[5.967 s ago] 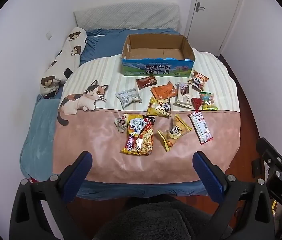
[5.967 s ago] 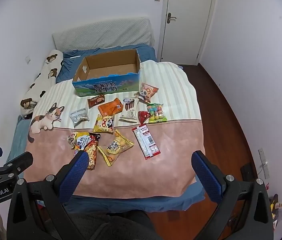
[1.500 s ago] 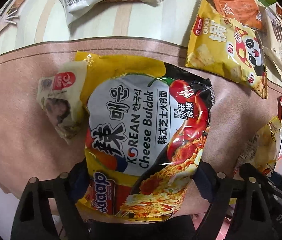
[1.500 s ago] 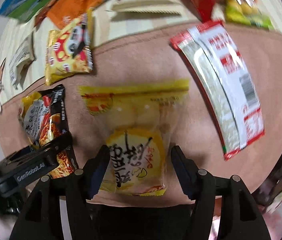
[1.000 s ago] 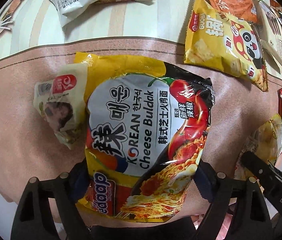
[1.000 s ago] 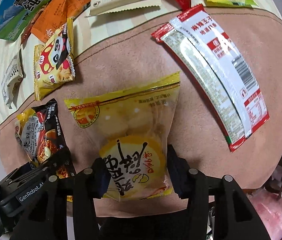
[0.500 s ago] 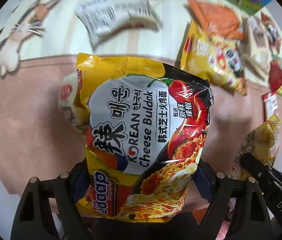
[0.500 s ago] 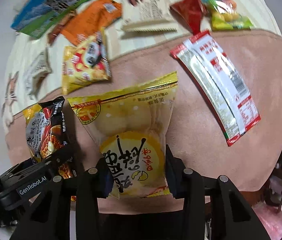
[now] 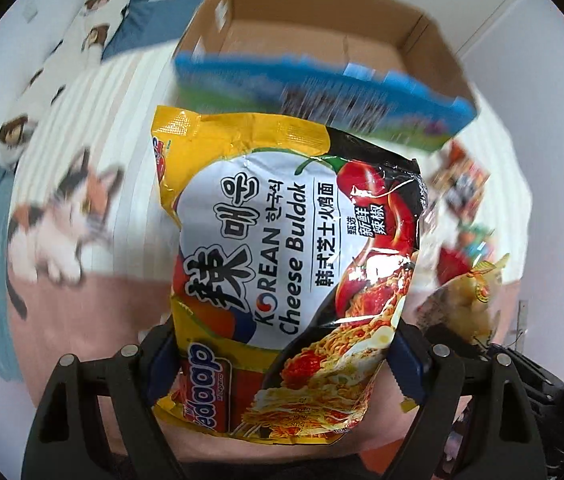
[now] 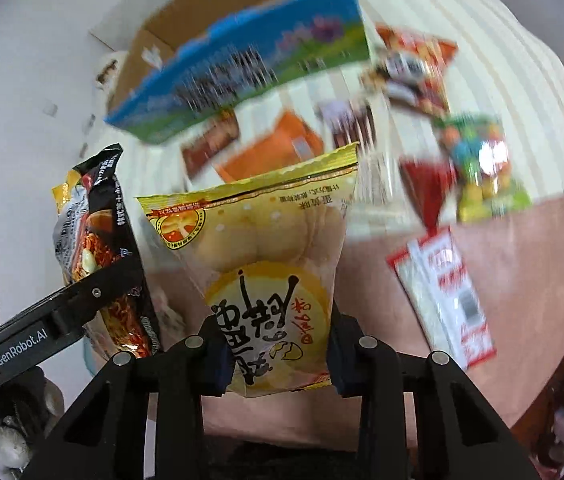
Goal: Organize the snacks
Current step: 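Carry both packs into the cardboard box and lower them inside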
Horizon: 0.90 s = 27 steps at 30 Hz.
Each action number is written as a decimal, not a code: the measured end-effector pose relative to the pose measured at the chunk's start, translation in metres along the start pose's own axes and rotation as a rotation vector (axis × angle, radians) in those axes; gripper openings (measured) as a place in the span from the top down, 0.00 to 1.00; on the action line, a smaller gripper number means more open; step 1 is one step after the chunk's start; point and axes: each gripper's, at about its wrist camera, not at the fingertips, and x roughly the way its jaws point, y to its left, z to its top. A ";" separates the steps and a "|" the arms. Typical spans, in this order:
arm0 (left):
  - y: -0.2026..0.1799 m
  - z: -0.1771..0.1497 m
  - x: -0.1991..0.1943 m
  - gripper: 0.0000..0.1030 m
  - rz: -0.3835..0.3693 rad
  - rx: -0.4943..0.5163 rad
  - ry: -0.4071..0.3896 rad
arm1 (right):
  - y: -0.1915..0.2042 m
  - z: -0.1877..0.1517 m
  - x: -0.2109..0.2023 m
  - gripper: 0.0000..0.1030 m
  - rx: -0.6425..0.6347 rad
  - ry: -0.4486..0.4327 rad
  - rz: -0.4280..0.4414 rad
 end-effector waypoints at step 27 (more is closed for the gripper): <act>-0.005 0.313 0.105 0.16 -0.024 -0.090 0.133 | 0.070 0.341 0.048 0.63 -0.084 -0.063 -0.031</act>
